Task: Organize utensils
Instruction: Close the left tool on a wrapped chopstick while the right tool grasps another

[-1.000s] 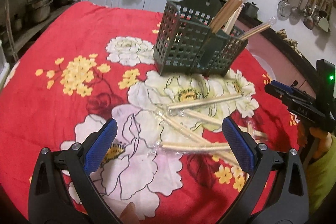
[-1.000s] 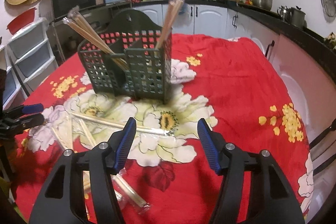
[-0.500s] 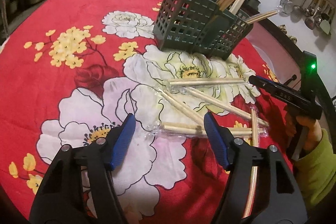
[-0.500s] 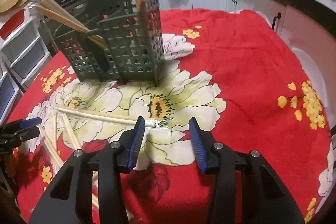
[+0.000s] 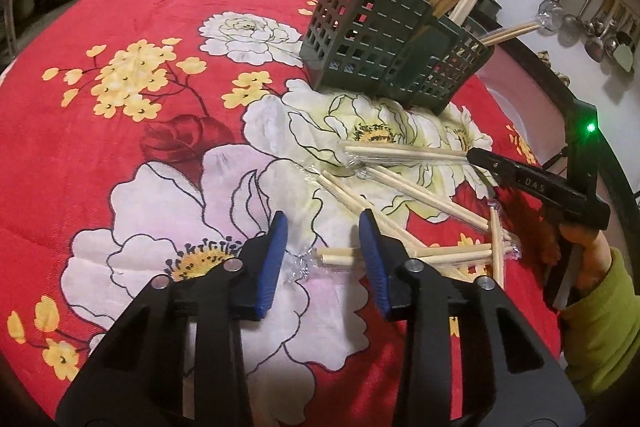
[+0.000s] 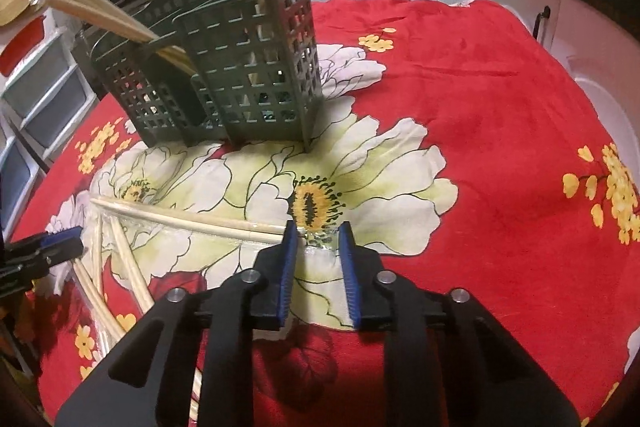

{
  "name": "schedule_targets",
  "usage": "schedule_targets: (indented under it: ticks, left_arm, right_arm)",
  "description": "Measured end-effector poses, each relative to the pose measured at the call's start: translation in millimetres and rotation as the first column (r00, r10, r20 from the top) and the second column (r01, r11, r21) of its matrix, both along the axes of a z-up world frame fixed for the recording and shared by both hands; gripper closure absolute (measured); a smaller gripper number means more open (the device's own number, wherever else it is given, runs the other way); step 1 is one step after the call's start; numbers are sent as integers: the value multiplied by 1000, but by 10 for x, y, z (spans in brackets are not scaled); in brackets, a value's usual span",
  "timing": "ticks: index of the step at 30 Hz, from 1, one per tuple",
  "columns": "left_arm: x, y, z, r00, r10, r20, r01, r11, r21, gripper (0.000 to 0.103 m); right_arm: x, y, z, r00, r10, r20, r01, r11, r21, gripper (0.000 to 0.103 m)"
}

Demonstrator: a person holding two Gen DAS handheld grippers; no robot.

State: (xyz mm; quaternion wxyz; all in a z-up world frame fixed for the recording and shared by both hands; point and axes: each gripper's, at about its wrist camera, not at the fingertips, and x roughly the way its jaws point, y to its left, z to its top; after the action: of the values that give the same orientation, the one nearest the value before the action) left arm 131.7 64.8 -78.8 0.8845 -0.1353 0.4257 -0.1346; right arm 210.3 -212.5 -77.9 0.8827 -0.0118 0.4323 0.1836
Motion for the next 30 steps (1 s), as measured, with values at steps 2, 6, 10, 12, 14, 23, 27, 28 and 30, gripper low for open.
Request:
schedule_targets:
  ticks: [2, 6, 10, 12, 14, 23, 27, 28, 30]
  left_arm:
    - [4, -5, -2, 1000, 2, -1, -2, 1000, 7, 82]
    - [4, -14, -4, 1000, 0, -3, 0, 1000, 14, 90]
    - [2, -26, -10, 1000, -20, -9, 20, 1000, 12, 100]
    - [5, -21, -14, 1000, -21, -10, 21, 1000, 5, 102]
    - [10, -4, -16, 1000, -21, -14, 21, 1000, -4, 103]
    - [-16, 5, 103, 1000, -22, 18, 22, 1000, -5, 103]
    - [-21, 13, 181, 999, -22, 38, 23, 1000, -9, 103]
    - [-27, 14, 195, 999, -23, 43, 23, 1000, -9, 103]
    - [-38, 26, 225, 999, -21, 48, 22, 1000, -16, 103]
  right_arm:
    - [11, -18, -16, 1000, -13, -6, 13, 1000, -1, 96]
    - [2, -50, -3, 1000, -24, 3, 24, 1000, 4, 100]
    - [-18, -85, 31, 999, -32, 16, 32, 999, 19, 102]
    - [-30, -109, 55, 999, -37, 23, 36, 999, 30, 102]
    - [-50, -134, 89, 999, -43, 33, 42, 998, 39, 102]
    - [-148, -193, 366, 994, -45, 104, 38, 997, 68, 102]
    - [-208, -183, 512, 989, -39, 145, 31, 998, 60, 102]
    - [-221, -178, 546, 987, -39, 155, 31, 998, 56, 102]
    - [-251, -176, 609, 984, -40, 173, 31, 998, 54, 102]
